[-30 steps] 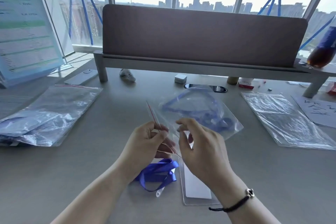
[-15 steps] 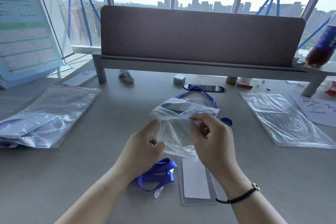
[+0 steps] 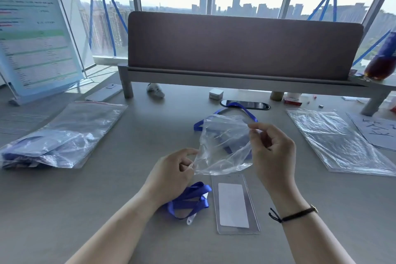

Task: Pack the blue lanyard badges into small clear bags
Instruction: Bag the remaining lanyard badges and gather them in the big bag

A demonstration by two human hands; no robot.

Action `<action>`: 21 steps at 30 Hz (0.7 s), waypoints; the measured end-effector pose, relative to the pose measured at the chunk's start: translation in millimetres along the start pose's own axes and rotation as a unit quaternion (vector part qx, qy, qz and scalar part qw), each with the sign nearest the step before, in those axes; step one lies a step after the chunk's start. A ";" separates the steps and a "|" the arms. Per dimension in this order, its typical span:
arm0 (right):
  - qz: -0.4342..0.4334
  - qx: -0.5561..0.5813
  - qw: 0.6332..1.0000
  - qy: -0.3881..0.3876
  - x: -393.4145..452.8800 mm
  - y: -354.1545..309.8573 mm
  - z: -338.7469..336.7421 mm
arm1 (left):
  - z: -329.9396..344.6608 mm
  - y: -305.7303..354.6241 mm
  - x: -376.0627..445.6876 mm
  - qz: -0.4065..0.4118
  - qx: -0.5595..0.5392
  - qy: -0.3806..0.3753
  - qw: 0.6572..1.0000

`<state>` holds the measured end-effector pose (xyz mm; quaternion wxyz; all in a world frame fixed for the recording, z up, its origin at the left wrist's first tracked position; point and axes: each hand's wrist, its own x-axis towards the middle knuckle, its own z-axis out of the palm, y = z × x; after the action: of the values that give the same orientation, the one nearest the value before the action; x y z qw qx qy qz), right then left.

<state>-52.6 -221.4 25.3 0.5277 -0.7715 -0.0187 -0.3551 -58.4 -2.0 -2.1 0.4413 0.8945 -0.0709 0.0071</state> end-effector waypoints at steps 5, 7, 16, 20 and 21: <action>-0.005 0.004 1.000 0.009 -0.2 -0.6 -1.7 | -2.2 -5.0 3.9 -0.023 -0.024 0.041 0.999; -0.013 -0.005 1.000 0.000 -2.1 -0.7 -0.1 | -2.1 -2.7 2.2 -0.019 -0.037 0.036 0.998; -0.023 -0.049 0.997 -0.050 -3.6 2.1 2.8 | -33.2 17.6 -8.7 0.011 0.066 -0.062 0.996; 0.006 -0.022 0.999 -0.046 -1.4 6.0 3.6 | -47.0 26.9 -33.3 -0.031 0.210 -0.165 0.963; 0.008 -0.021 0.999 -0.046 -1.5 6.6 3.9 | -46.7 28.1 -40.3 -0.035 0.244 -0.182 0.952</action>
<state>-49.0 -220.5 18.4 0.5124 -0.7981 -0.0292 -0.3155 -99.8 23.0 45.5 0.1886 0.9630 -0.1146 -0.1545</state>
